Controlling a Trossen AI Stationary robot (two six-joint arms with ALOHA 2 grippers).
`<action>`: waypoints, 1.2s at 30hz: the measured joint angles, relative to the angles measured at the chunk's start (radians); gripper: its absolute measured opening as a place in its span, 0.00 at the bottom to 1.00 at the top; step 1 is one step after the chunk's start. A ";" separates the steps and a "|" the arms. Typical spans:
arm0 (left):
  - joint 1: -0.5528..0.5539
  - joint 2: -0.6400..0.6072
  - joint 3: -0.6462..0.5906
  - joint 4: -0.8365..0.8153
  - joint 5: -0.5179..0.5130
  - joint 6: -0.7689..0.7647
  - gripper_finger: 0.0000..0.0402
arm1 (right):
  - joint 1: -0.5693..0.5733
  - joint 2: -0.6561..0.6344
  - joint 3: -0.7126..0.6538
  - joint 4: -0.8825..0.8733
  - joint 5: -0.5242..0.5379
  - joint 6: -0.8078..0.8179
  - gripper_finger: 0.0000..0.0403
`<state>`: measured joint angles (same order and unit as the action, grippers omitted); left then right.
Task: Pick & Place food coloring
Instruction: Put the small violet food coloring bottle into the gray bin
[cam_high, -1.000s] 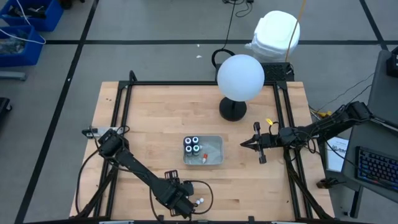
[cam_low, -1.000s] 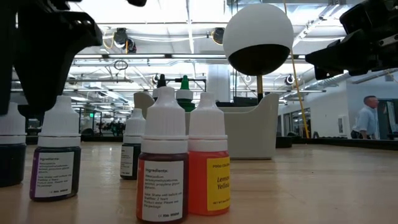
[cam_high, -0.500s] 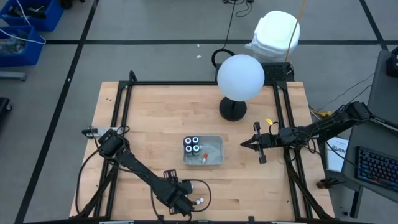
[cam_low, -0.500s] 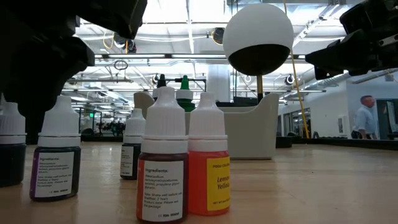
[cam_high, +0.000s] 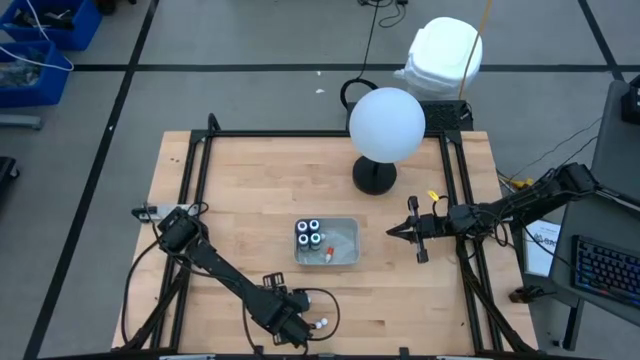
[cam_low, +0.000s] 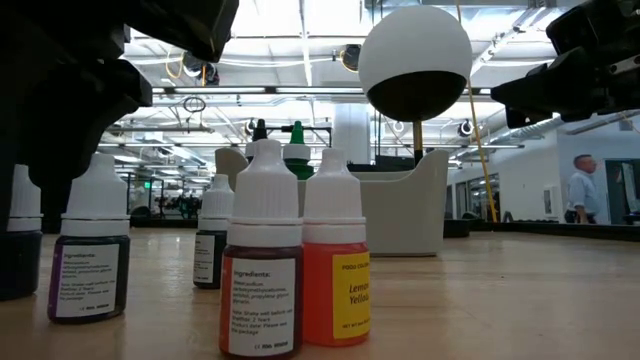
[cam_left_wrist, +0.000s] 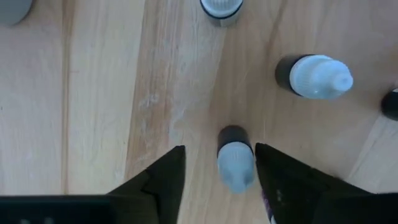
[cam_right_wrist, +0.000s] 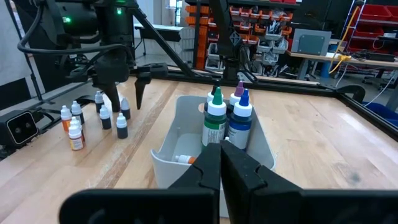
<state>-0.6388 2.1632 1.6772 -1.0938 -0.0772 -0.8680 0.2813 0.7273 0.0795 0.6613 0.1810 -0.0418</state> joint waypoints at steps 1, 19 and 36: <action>0.000 0.000 0.000 0.000 0.000 0.000 0.44 | 0.000 0.000 0.000 0.000 0.000 0.000 0.00; 0.044 0.002 0.118 -0.164 0.103 0.047 0.21 | 0.000 0.000 0.000 0.000 0.000 0.000 0.00; 0.263 -0.001 0.527 -0.272 0.053 0.296 0.17 | 0.000 0.000 0.000 0.000 0.000 -0.004 0.00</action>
<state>-0.3755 2.1624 2.2040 -1.3659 -0.0243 -0.5721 0.2813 0.7275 0.0795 0.6613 0.1814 -0.0459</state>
